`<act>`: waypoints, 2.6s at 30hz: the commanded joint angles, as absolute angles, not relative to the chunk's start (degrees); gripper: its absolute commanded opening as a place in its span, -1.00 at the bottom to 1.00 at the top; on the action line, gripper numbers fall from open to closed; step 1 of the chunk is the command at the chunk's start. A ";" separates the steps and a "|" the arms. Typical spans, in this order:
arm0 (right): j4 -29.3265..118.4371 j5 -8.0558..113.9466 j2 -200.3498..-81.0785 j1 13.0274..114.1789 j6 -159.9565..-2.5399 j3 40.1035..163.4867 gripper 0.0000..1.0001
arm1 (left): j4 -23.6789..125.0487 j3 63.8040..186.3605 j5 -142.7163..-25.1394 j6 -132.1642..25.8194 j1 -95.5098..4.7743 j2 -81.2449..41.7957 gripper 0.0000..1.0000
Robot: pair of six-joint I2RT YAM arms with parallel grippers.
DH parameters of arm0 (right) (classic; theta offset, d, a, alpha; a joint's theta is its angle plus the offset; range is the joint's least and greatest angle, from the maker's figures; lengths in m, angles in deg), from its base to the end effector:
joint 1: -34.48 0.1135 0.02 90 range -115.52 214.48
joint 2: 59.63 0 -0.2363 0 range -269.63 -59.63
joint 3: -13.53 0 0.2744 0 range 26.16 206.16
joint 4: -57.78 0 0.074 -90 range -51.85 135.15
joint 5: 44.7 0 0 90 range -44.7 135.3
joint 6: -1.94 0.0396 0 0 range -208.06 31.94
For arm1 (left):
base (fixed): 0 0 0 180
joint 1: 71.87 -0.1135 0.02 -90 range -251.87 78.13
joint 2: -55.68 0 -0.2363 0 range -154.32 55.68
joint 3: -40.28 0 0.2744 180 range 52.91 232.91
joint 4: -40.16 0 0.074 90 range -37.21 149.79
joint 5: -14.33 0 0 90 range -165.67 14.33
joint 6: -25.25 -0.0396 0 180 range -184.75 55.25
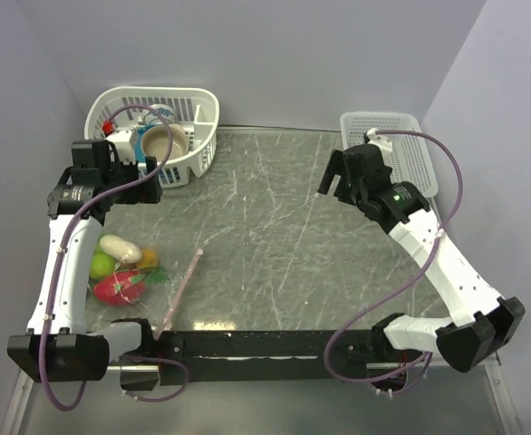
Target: Open the zip-top bag and remove the fake food
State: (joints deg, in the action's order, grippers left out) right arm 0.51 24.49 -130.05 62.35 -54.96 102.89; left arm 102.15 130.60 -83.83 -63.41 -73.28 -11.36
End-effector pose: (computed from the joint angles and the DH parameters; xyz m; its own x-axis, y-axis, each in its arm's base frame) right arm 0.2607 0.1219 0.3563 -0.5634 0.2795 -0.7775 0.1397 0.9597 0.2438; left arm 0.2683 0.0010 0.3687 -0.6270 -0.0386 -0.7780 0.0717 0.9917 -0.1070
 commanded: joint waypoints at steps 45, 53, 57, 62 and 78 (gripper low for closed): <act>21.95 12.96 -151.49 65.40 -45.54 92.44 -0.07 | 94.10 115.76 -80.59 -73.63 -73.10 1.71 0.99; 19.84 14.19 -145.68 77.96 -41.15 84.70 -0.35 | 94.45 114.61 -80.24 -74.24 -73.10 3.47 0.99; 19.49 16.30 -145.76 89.03 -36.13 81.36 -0.45 | 94.19 115.05 -80.32 -74.07 -73.10 3.21 0.99; 12.82 15.60 -153.66 104.31 -32.96 86.44 -0.70 | 95.41 117.25 -80.77 -73.72 -73.01 2.33 0.99; 9.37 12.96 -146.29 99.34 -43.14 98.22 0.61 | 95.94 117.07 -79.97 -74.33 -73.10 4.44 0.99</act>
